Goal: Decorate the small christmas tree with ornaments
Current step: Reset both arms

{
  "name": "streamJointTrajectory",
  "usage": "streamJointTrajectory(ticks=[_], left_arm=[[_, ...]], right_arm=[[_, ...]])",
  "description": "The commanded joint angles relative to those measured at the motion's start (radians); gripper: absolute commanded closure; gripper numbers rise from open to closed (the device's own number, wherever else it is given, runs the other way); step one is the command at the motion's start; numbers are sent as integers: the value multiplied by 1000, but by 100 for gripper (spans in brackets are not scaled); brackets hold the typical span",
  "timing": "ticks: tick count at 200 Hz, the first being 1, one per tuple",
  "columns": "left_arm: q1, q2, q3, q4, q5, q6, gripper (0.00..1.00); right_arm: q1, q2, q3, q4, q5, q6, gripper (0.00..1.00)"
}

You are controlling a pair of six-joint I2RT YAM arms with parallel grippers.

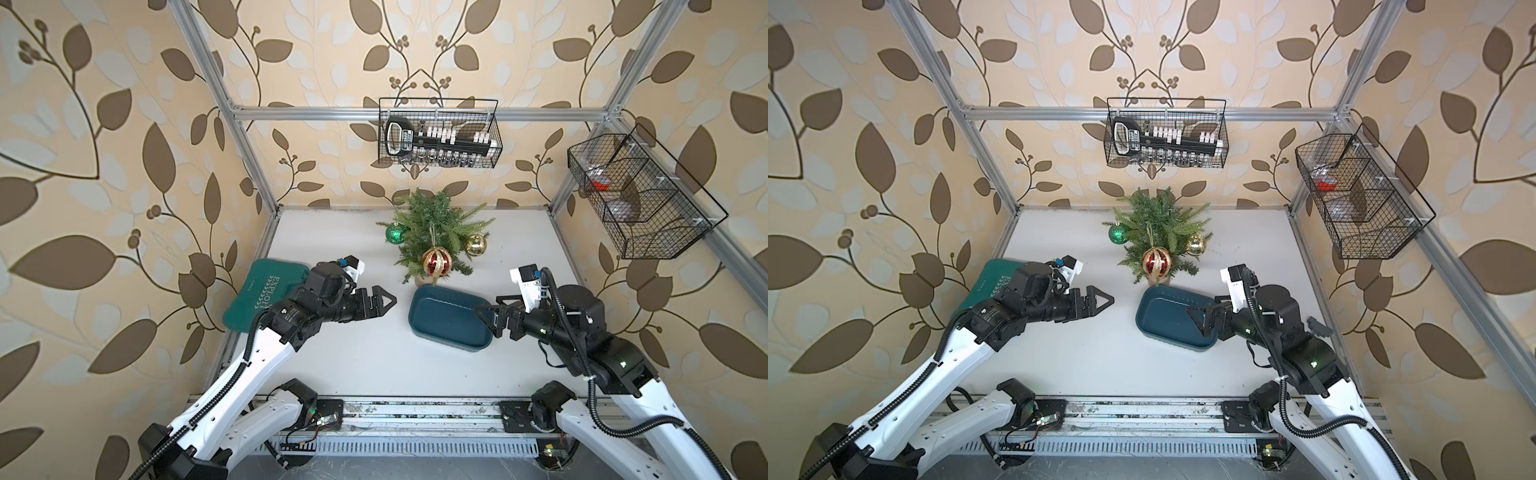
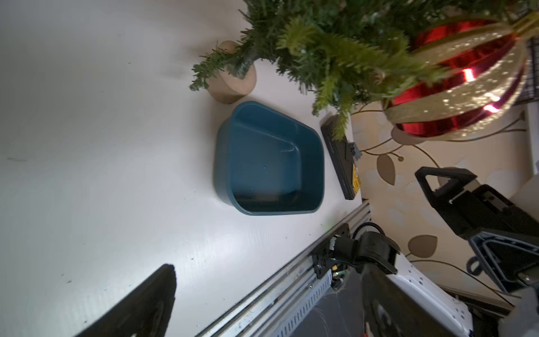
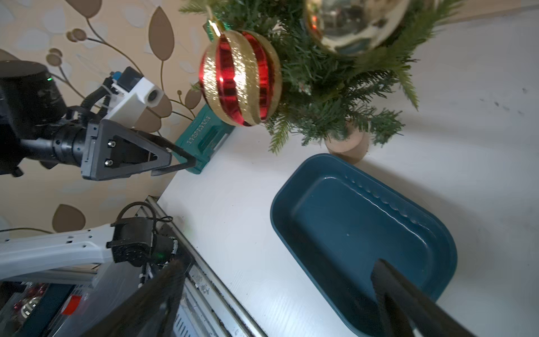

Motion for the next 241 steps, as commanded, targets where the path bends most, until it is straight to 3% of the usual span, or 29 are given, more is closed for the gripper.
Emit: streamJointTrajectory(ticks=[1, 27, 45, 61, 78, 89, 107, 128, 161, 184, 197, 215, 233, 241], left_arm=[[-7, -16, -50, -22, -146, 17, 1], [-6, 15, -80, -24, -366, 5, 1], [-5, 39, -89, 7, -555, 40, 1], [8, 84, -90, 58, -720, 114, 1], [73, 137, -93, 145, -840, 190, 1], [149, 171, -106, 220, -839, 232, 1], [272, 230, -117, 308, -828, 254, 1], [336, 308, -129, 395, -895, 315, 1], [367, 432, -201, 625, -951, 412, 1], [368, 466, -299, 897, -904, 471, 1], [368, 503, -318, 966, -908, 503, 1], [368, 528, -396, 1141, -894, 531, 1], [369, 585, -458, 1318, -819, 584, 1], [369, 586, -445, 1290, -796, 584, 1]], right_arm=[[-3, -23, -111, 92, 147, 46, 0], [-3, -21, -234, 208, 344, 62, 0], [-4, -26, -325, 350, 575, 75, 0], [-3, -10, -404, 559, 765, 6, 0], [-16, 75, -467, 804, 961, -98, 0], [-52, 164, -447, 864, 1033, -112, 1], [-149, 302, -402, 917, 1025, -152, 1], [-261, 421, -395, 998, 1015, -178, 1], [-402, 522, -486, 1206, 913, -162, 0], [-412, 629, -558, 1427, 908, -188, 0], [-418, 695, -604, 1568, 904, -165, 0], [-424, 782, -621, 1708, 832, -210, 0], [-446, 799, -576, 1633, 677, -245, 0], [-459, 821, -576, 1664, 580, -277, 0]])
